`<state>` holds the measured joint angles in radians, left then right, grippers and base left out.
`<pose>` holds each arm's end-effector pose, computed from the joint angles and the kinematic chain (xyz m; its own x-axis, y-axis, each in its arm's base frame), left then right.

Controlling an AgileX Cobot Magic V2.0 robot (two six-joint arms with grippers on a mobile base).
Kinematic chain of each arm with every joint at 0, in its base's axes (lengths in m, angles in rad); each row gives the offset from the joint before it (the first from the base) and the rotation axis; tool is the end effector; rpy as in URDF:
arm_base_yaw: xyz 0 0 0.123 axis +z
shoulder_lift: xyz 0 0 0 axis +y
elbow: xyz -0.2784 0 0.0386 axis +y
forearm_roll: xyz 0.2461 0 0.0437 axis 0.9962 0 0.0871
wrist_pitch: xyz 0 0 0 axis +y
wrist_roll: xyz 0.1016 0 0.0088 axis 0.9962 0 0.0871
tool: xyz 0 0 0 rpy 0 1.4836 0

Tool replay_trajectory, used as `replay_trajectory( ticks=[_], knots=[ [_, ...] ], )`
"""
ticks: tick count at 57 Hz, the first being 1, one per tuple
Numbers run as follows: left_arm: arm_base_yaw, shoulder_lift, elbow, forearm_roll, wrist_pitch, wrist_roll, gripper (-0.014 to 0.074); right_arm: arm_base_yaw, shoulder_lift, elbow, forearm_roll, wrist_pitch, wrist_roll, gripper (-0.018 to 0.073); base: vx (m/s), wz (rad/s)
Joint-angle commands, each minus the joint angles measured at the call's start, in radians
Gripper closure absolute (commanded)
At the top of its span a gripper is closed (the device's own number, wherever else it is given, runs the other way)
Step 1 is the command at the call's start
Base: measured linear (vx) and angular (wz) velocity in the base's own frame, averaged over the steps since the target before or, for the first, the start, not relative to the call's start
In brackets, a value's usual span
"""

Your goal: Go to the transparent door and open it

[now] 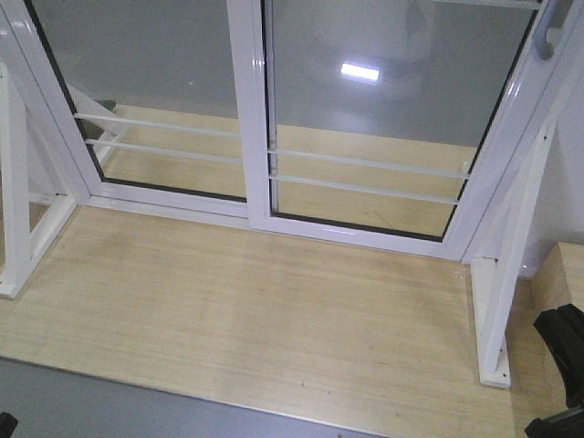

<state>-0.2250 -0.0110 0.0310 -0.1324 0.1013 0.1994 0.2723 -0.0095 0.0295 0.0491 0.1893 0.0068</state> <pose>0.0680 -0.0170 0.1938 -0.0163 0.0731 -0.9972 0.2377 0.9690 0.0671 0.0666 0.0196 0.1852 -0.1322 0.0202 -0.9910 -0.2709 0.9610 0.0557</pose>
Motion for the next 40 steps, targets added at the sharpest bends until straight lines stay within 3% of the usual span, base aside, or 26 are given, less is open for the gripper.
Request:
replay_trajectory(
  ticks=[1, 40],
  knots=[
    [-0.006, -0.015, 0.013, -0.003, -0.083, -0.006, 0.0603, -0.005, -0.016, 0.005, -0.001, -0.081, -0.007, 0.0559, 0.47, -0.02],
    [-0.006, -0.015, 0.013, -0.003, -0.083, -0.006, 0.0603, -0.005, -0.016, 0.005, -0.001, -0.081, -0.007, 0.0559, 0.33, -0.29]
  ],
)
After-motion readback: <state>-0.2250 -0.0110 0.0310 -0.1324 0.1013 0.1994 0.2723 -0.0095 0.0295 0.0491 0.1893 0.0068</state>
